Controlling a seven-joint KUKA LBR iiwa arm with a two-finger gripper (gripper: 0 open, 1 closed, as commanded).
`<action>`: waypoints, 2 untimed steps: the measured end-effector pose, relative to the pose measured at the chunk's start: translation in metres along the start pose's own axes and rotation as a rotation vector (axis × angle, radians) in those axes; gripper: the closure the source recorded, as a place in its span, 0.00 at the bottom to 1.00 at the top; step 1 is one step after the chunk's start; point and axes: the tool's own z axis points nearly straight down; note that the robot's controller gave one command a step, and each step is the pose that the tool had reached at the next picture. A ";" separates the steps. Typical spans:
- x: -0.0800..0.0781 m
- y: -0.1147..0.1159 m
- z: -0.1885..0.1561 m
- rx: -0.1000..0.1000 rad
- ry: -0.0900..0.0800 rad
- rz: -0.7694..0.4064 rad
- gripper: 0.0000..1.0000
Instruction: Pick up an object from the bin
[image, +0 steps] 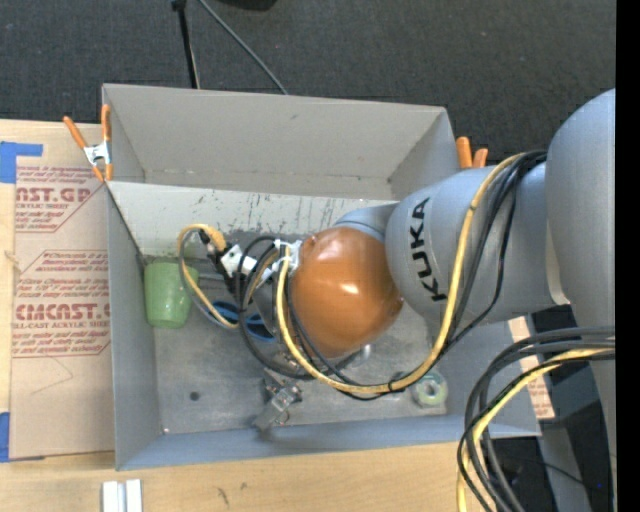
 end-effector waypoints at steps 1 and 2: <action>0.000 0.001 0.001 -0.006 -0.001 0.000 1.00; 0.016 0.005 -0.135 0.001 0.003 0.053 1.00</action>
Offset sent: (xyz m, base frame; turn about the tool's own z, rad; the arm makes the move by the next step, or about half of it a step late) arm 0.0000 0.0000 0.0000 0.0000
